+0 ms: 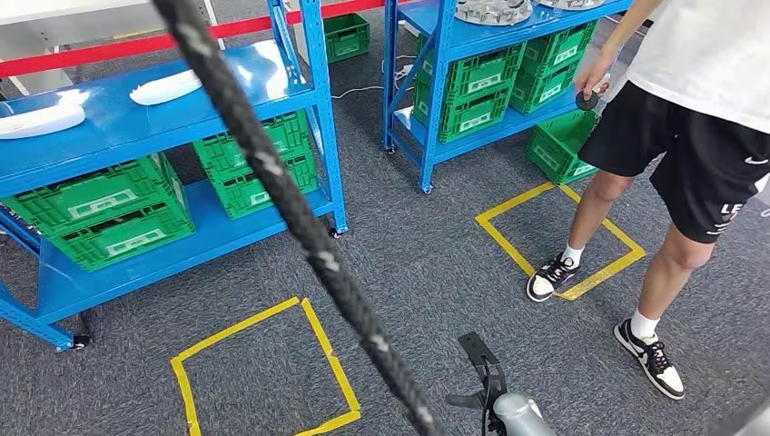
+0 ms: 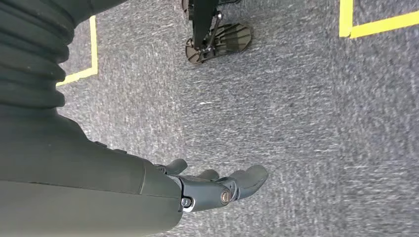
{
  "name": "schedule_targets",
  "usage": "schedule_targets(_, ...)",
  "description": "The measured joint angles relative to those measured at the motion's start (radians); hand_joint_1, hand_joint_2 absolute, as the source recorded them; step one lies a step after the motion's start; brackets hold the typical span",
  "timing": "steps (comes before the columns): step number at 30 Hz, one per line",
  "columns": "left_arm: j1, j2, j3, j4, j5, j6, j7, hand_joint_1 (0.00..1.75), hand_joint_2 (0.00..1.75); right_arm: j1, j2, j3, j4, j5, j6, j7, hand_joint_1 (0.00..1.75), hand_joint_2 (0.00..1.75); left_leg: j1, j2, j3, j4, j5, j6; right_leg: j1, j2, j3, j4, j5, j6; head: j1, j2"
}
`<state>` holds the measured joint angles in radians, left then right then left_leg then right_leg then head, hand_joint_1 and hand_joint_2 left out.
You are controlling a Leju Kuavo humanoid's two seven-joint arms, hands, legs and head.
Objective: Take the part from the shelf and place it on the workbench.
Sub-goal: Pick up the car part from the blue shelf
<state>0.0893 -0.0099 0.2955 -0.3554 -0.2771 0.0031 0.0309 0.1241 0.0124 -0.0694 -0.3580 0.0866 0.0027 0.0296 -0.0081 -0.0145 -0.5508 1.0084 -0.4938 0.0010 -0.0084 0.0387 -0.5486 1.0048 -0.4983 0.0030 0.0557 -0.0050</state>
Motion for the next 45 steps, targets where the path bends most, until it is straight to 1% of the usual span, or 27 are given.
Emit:
schedule_targets(2, -0.009, -0.001, 0.026, 0.004, -0.027, 0.000, 0.001, 0.00, 1.75, -0.005, 0.002, -0.011, 0.006, 0.007, 0.000, 0.001, 0.00, 1.75, 0.000, 0.000, 0.000, 0.000, 0.000, 0.000, 0.000, 0.000, 0.000, 0.000, 0.000, 0.000, 0.000, 0.000)
schedule_targets(6, -0.056, -0.004, 0.119, 0.019, -0.129, -0.006, -0.004, 0.00, 1.75, -0.022, 0.010, -0.048, 0.026, 0.033, -0.003, 0.009, 0.00, 1.75, 0.000, 0.000, 0.000, 0.000, 0.000, 0.000, 0.000, 0.000, -0.001, 0.000, 0.000, 0.000, 0.000, 0.000)
schedule_targets(10, -0.133, -0.007, 0.201, 0.033, -0.224, -0.028, -0.033, 0.00, 0.00, -0.038, 0.018, -0.082, 0.046, 0.057, -0.006, 0.021, 0.00, 0.00, 0.000, 0.000, 0.000, 0.000, 0.001, 0.000, 0.000, 0.000, -0.001, 0.000, 0.001, 0.000, 0.000, 0.000)
schedule_targets(15, -0.258, -0.012, 0.266, 0.043, -0.330, -0.060, -0.084, 0.00, 0.00, -0.055, 0.025, -0.124, 0.064, 0.079, -0.008, 0.032, 0.00, 0.00, 0.000, 0.000, 0.000, 0.000, 0.004, -0.001, 0.000, 0.000, -0.001, 0.000, 0.003, 0.000, 0.000, 0.000)
schedule_targets(20, -0.398, -0.020, 0.311, 0.052, -0.434, -0.082, -0.143, 0.00, 0.00, -0.071, 0.033, -0.165, 0.084, 0.099, -0.008, 0.033, 0.00, 0.00, 0.000, 0.000, 0.000, 0.000, 0.005, -0.002, 0.000, 0.000, -0.001, 0.000, 0.004, 0.001, 0.000, 0.000)
schedule_targets(33, -0.800, -0.048, 0.347, 0.059, -0.679, -0.094, -0.288, 0.00, 0.00, -0.111, 0.049, -0.255, 0.127, 0.143, 0.001, 0.033, 0.00, 0.00, 0.000, 0.000, -0.001, 0.001, 0.008, -0.002, 0.000, 0.000, -0.002, 0.001, 0.007, 0.000, 0.000, 0.000)
schedule_targets(36, -0.900, -0.051, 0.346, 0.056, -0.727, -0.076, -0.323, 0.00, 0.00, -0.121, 0.052, -0.270, 0.135, 0.156, 0.002, 0.037, 0.00, 0.00, 0.000, 0.000, -0.001, 0.001, 0.009, -0.002, 0.000, 0.001, -0.002, 0.002, 0.008, 0.000, 0.000, 0.000)
schedule_targets(39, -0.984, -0.051, 0.329, 0.046, -0.771, -0.037, -0.358, 0.00, 0.00, -0.127, 0.055, -0.284, 0.143, 0.167, 0.002, 0.047, 0.00, 0.00, 0.000, 0.000, -0.001, 0.001, 0.009, -0.002, 0.000, 0.001, -0.002, 0.002, 0.008, 0.000, 0.000, 0.000)
schedule_targets(45, -1.100, -0.051, 0.239, 0.033, -0.845, 0.091, -0.418, 0.00, 0.00, -0.131, 0.059, -0.306, 0.152, 0.183, 0.003, 0.064, 0.00, 0.00, 0.000, 0.000, -0.001, 0.001, 0.009, -0.002, 0.000, 0.000, -0.002, 0.002, 0.008, 0.000, 0.000, 0.000)
